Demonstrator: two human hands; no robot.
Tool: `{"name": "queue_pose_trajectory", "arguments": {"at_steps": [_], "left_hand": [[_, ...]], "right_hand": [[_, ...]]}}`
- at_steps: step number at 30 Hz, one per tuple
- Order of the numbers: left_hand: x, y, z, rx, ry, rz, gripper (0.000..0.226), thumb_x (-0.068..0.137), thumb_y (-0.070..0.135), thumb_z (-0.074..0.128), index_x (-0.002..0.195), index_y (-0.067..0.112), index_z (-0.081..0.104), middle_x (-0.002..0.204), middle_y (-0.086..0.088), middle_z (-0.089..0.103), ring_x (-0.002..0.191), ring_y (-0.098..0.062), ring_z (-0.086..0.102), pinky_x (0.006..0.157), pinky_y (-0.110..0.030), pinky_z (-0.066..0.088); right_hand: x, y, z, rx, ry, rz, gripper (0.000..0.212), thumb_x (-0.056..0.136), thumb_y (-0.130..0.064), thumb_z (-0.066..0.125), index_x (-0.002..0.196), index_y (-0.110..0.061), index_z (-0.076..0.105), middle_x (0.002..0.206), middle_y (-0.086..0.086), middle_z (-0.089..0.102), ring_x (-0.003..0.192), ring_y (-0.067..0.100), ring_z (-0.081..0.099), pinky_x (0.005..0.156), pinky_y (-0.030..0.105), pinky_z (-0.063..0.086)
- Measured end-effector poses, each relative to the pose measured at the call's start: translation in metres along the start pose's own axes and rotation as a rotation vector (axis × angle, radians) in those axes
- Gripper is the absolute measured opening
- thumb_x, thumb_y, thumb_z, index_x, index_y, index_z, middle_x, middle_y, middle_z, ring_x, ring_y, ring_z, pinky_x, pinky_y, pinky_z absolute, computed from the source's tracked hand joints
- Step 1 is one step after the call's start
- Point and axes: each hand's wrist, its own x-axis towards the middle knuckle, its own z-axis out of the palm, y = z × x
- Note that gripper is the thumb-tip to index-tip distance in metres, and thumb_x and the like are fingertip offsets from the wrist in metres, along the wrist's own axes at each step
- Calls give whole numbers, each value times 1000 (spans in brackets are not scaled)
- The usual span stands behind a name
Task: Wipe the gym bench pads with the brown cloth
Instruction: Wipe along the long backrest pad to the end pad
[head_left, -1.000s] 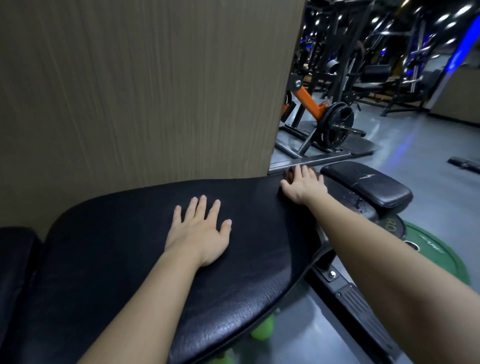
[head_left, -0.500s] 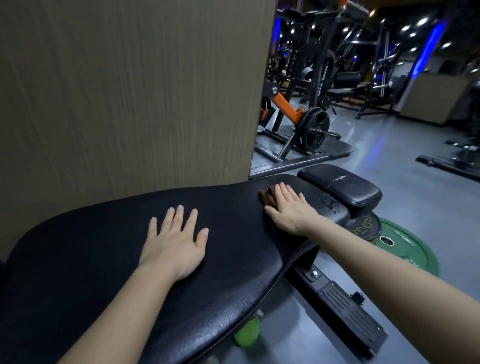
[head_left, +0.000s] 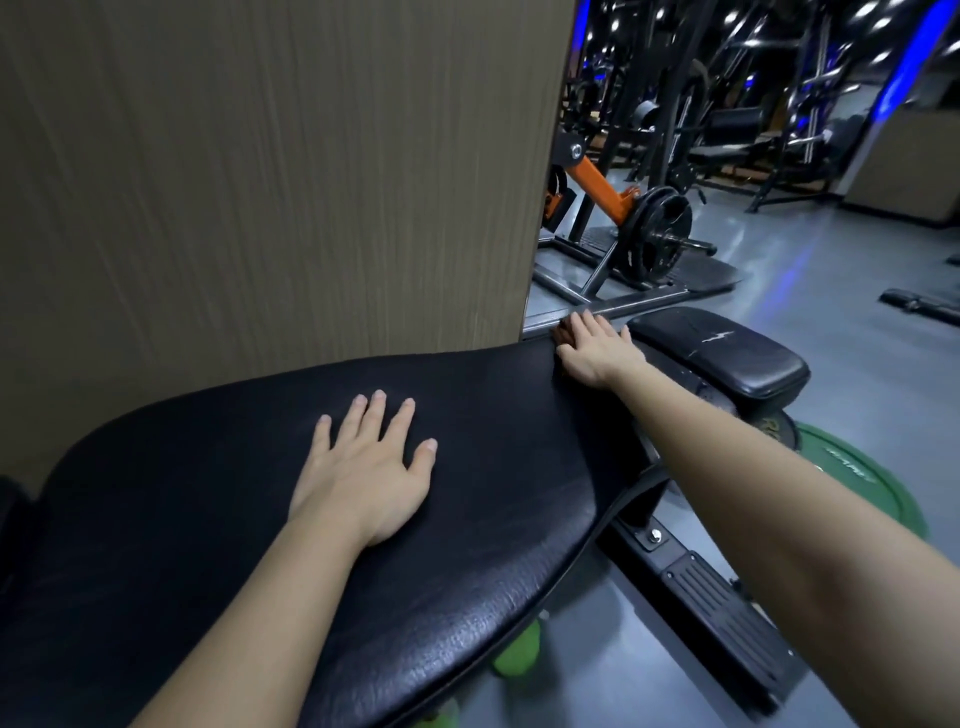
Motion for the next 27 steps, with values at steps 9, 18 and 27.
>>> {"name": "queue_pose_trajectory", "arguments": {"at_steps": [9, 18, 27], "left_hand": [[-3, 1, -4, 1, -11, 9, 66, 99, 59, 5, 159, 33, -6, 168, 3, -13, 153, -13, -17, 124, -46, -9], [-3, 2, -2, 25, -18, -6, 65, 99, 59, 4, 159, 34, -6, 168, 4, -13, 153, -12, -17, 124, -45, -10], [0, 1, 1, 48, 8, -12, 66, 98, 60, 5, 159, 35, -5, 168, 6, -12, 153, -10, -15, 124, -43, -7]], "right_hand": [[-134, 39, -3, 37, 41, -245, 69, 97, -46, 31, 158, -25, 5, 166, -5, 2, 151, 10, -4, 123, 41, -1], [-135, 59, 2, 45, 47, -120, 68, 100, -46, 31, 158, -19, 6, 166, 1, 1, 152, 14, -3, 122, 40, -4], [-34, 63, -3, 22, 42, 212, 79, 89, -48, 26, 154, -5, 14, 163, 15, 14, 150, 26, 10, 121, 48, 0]]}}
